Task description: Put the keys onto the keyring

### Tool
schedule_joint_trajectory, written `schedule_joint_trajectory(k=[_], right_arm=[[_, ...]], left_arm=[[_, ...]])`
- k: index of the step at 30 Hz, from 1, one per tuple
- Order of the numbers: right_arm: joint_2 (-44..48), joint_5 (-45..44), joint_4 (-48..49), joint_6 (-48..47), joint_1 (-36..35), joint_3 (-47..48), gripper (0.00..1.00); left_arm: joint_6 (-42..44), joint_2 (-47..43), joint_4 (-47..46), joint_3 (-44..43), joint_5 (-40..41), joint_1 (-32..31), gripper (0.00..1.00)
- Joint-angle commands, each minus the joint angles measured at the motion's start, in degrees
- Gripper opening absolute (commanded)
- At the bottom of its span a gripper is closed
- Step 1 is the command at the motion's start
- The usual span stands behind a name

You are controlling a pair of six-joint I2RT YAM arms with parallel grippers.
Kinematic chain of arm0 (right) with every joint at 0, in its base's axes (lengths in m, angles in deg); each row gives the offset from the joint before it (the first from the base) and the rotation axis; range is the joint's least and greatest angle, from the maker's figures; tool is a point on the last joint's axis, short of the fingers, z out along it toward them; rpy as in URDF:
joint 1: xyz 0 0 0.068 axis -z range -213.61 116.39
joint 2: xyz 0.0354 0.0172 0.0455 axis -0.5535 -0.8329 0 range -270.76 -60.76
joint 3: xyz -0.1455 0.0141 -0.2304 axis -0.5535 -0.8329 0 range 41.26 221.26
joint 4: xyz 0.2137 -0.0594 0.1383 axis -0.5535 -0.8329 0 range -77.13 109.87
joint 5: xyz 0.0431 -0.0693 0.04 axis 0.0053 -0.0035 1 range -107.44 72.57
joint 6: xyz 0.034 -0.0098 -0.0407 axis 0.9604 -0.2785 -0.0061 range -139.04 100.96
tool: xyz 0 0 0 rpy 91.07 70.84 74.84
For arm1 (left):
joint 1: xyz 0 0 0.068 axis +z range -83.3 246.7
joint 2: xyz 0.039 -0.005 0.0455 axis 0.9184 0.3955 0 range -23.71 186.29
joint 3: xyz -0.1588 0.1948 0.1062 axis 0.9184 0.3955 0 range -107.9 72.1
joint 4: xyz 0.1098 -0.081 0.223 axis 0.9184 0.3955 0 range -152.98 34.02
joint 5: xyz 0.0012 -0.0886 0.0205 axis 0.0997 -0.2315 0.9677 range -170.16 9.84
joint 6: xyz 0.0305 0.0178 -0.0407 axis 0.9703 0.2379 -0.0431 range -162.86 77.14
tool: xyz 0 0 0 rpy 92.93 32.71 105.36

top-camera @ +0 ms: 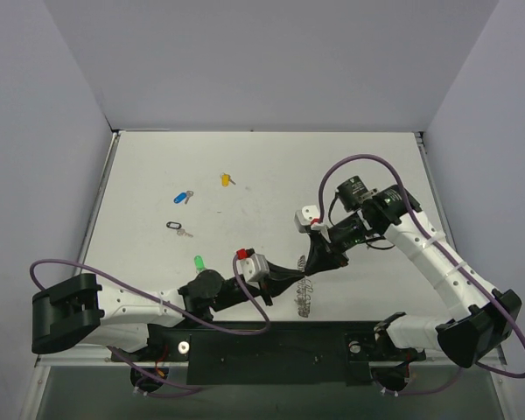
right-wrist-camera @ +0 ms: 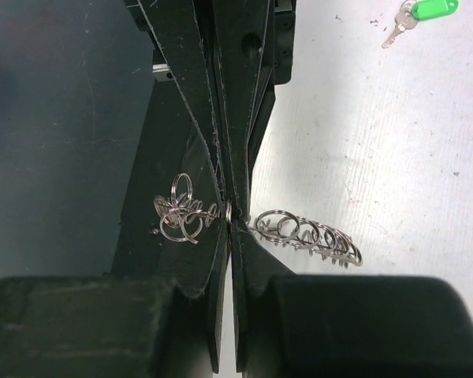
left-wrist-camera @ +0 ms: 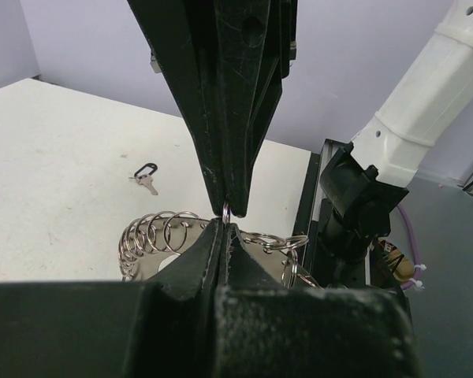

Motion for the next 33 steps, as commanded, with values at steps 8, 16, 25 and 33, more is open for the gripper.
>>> schedule_joint_trajectory(k=[8, 16, 25, 33], right_arm=[[-1.01, -16.95, -2.07, 10.26, -3.09, 7.65, 0.00], [-4.79, -23.29, -8.57, 7.80, -5.11, 12.58, 0.00], [-5.49, -23.65, -9.64, 6.92, -5.64, 12.94, 0.00], [-5.93, -22.68, -10.16, 6.31, -5.64, 13.02, 0.00]], left_arm=[[-4.98, -5.89, 10.76, -3.27, 3.92, -0.29, 0.39], [-2.00, -6.79, 19.66, -7.04, 5.60, -0.29, 0.45], [2.93, -0.02, 19.49, -12.85, 6.04, -0.20, 0.45], [4.78, 3.59, 18.87, -14.88, 6.12, -0.29, 0.38]])
